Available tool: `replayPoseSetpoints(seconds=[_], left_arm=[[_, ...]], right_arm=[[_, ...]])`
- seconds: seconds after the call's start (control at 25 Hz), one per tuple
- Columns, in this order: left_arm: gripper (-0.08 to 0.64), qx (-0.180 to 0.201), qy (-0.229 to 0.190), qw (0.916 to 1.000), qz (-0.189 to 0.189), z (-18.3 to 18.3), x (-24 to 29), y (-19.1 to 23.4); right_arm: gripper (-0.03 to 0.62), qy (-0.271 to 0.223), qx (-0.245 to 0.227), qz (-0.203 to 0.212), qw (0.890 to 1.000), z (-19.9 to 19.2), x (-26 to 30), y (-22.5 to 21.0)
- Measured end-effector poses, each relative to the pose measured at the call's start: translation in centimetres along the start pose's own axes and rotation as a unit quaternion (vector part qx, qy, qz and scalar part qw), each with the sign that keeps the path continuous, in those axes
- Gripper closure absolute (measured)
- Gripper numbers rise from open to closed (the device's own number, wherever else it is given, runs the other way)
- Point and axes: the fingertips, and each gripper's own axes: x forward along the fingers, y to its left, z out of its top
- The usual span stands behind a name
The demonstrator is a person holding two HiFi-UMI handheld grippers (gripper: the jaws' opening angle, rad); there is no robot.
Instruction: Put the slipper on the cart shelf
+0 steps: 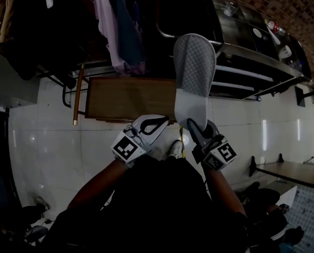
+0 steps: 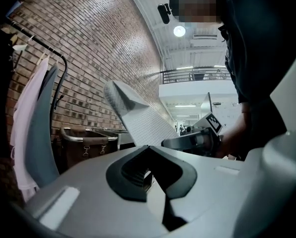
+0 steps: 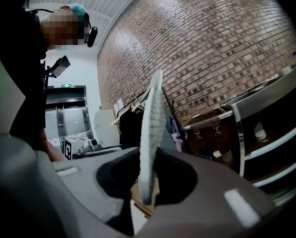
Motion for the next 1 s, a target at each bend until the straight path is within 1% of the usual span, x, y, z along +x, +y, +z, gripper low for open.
replayPoseSetpoints(seconds=[0.12,0.28,0.4,0.52,0.6,0.8,1.0], left_arm=[[0.555,0.005,0.002,0.9999,-0.016,-0.2,0.1,-0.2],[0.555,0.005,0.005,0.9991,-0.042,-0.8,0.0,-0.3],[0.555,0.007,0.005,0.9981,-0.062,-1.1,0.3,-0.2],[0.555,0.01,0.004,0.9968,-0.079,-1.5,1.0,-0.3],[0.555,0.011,0.005,0.9961,-0.088,-1.8,1.8,-0.4],[0.555,0.018,0.01,0.9945,-0.102,-2.3,5.5,-1.4],[0.555,0.024,0.022,0.9939,-0.105,-2.5,11.7,-2.4]], right_arm=[[0.525,-0.014,0.01,-0.019,1.0,0.0,-0.5,-0.1],[0.525,-0.013,0.017,-0.062,0.998,-1.3,-1.8,-0.8],[0.525,-0.027,0.038,-0.095,0.994,-1.6,-2.9,-1.2],[0.525,-0.027,0.039,-0.133,0.99,-2.5,-4.9,-2.4],[0.525,-0.029,0.042,-0.152,0.987,-3.0,-6.1,-3.3],[0.525,-0.024,0.056,-0.172,0.983,-4.1,-8.5,-6.7],[0.525,-0.022,0.091,-0.175,0.98,-5.3,-10.5,-12.7]])
